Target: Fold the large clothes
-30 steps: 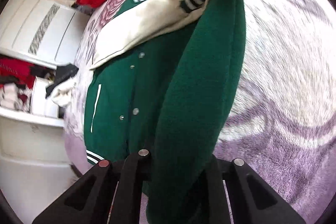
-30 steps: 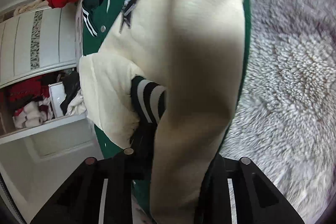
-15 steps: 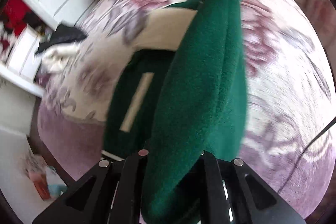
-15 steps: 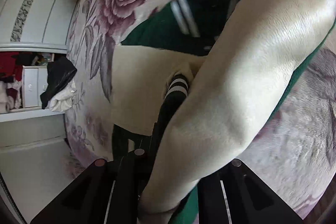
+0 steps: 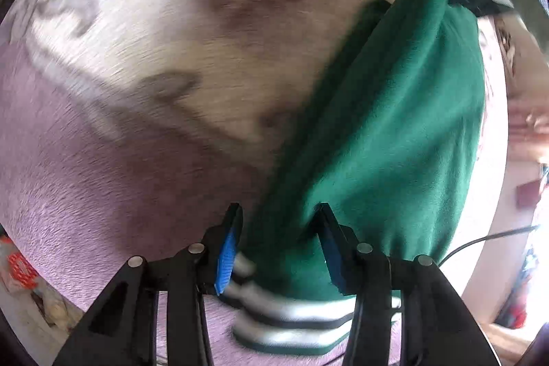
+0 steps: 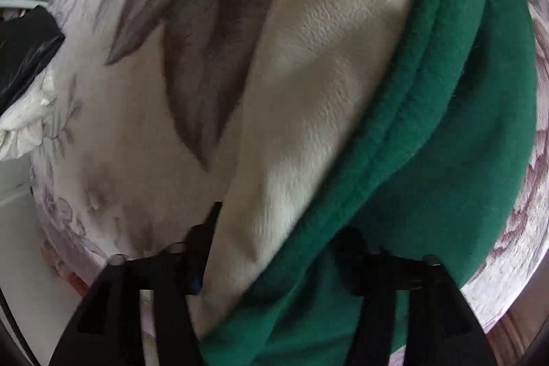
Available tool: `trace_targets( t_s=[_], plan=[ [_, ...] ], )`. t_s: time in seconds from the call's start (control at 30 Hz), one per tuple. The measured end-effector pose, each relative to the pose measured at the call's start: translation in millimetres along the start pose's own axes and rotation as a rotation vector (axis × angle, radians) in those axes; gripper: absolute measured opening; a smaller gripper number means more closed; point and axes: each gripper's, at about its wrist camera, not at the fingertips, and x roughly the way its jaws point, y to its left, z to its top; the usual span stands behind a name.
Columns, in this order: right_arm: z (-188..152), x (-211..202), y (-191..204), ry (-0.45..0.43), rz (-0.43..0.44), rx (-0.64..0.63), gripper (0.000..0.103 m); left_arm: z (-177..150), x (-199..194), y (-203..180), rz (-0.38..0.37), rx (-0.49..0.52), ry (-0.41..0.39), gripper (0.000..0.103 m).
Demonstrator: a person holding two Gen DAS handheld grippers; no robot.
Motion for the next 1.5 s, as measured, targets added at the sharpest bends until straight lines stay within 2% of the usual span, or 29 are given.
trace_targets(
  t_s=[0.07, 0.1, 0.17, 0.23, 0.3, 0.37, 0.43, 0.47, 0.5, 0.6, 0.67, 0.7, 0.77, 0.83, 0.93, 1.0, 1.07, 1.17, 1.23, 1.27, 1.3, 1.33, 1.37, 1.47, 1.5],
  plan=[
    [-7, -7, 4, 0.018, 0.091, -0.024, 0.067, -4, -7, 21, -0.066, -0.054, 0.012, 0.053],
    [-15, -16, 2, 0.032, 0.167, -0.025, 0.067, -8, -12, 30, -0.090, -0.078, 0.015, 0.056],
    [-35, -33, -8, 0.023, 0.263, -0.029, 0.067, -16, -16, 33, -0.098, -0.083, 0.021, 0.056],
    [-64, -50, -25, -0.008, 0.316, -0.042, 0.070, -24, -20, 27, -0.097, -0.067, 0.027, 0.053],
    [-98, -61, -49, -0.049, 0.297, -0.028, 0.073, -21, -25, 20, -0.096, -0.022, 0.024, 0.053],
    [-144, -60, -85, -0.074, 0.240, 0.021, 0.073, -27, -18, 4, -0.067, 0.039, 0.025, 0.053],
    [-190, -40, -117, -0.037, 0.216, 0.098, 0.073, -33, -8, -9, -0.011, 0.089, 0.008, 0.050],
    [-209, -28, -129, 0.000, 0.218, 0.132, 0.073, -37, -6, -16, 0.004, 0.111, -0.010, 0.040],
    [-239, -5, -145, 0.069, 0.247, 0.181, 0.073, -41, -4, -21, 0.009, 0.126, -0.015, 0.026],
    [-298, 52, -172, 0.204, 0.308, 0.283, 0.073, -50, -7, -34, 0.071, 0.152, -0.054, 0.022],
    [-323, 79, -173, 0.223, 0.357, 0.299, 0.072, -54, -13, -36, 0.084, 0.143, -0.070, 0.019],
    [-331, 89, -168, 0.216, 0.386, 0.286, 0.067, -56, -17, -37, 0.090, 0.138, -0.080, 0.017],
    [-345, 90, -159, 0.158, 0.362, 0.279, 0.017, -59, -29, -39, 0.108, 0.137, -0.099, 0.017],
    [-358, 80, -156, 0.126, 0.383, 0.296, 0.006, -59, -31, -43, 0.152, 0.160, -0.095, 0.016],
    [-367, 65, -147, 0.087, 0.349, 0.273, 0.003, -56, -11, -42, 0.196, 0.181, -0.044, 0.017],
    [-370, 82, -157, 0.133, 0.329, 0.318, 0.002, -55, 3, -42, 0.239, 0.208, -0.021, 0.017],
    [-370, 97, -169, 0.195, 0.314, 0.352, 0.000, -59, 1, -45, 0.240, 0.223, -0.023, 0.017],
    [-371, 88, -182, 0.184, 0.424, 0.347, 0.001, -65, -15, -43, 0.179, 0.196, -0.018, 0.019],
    [-374, 70, -193, 0.129, 0.487, 0.325, 0.006, -69, -28, -30, 0.089, 0.159, -0.017, 0.020],
    [-375, 65, -197, 0.112, 0.516, 0.313, 0.022, -69, -32, -22, 0.047, 0.133, -0.021, 0.022],
    [-375, 64, -200, 0.101, 0.534, 0.302, 0.037, -69, -32, -15, 0.011, 0.117, -0.022, 0.031],
    [-375, 66, -203, 0.093, 0.543, 0.294, 0.069, -66, -31, -5, -0.040, 0.089, -0.021, 0.045],
    [-373, 69, -208, 0.082, 0.551, 0.291, 0.083, -62, -26, 2, -0.075, 0.059, -0.024, 0.050],
    [-362, 81, -222, 0.061, 0.610, 0.285, 0.083, -42, -4, 12, -0.157, -0.010, 0.002, 0.050],
    [-358, 84, -220, 0.046, 0.601, 0.294, 0.083, -40, 1, 12, -0.174, -0.020, 0.015, 0.050]
  ],
)
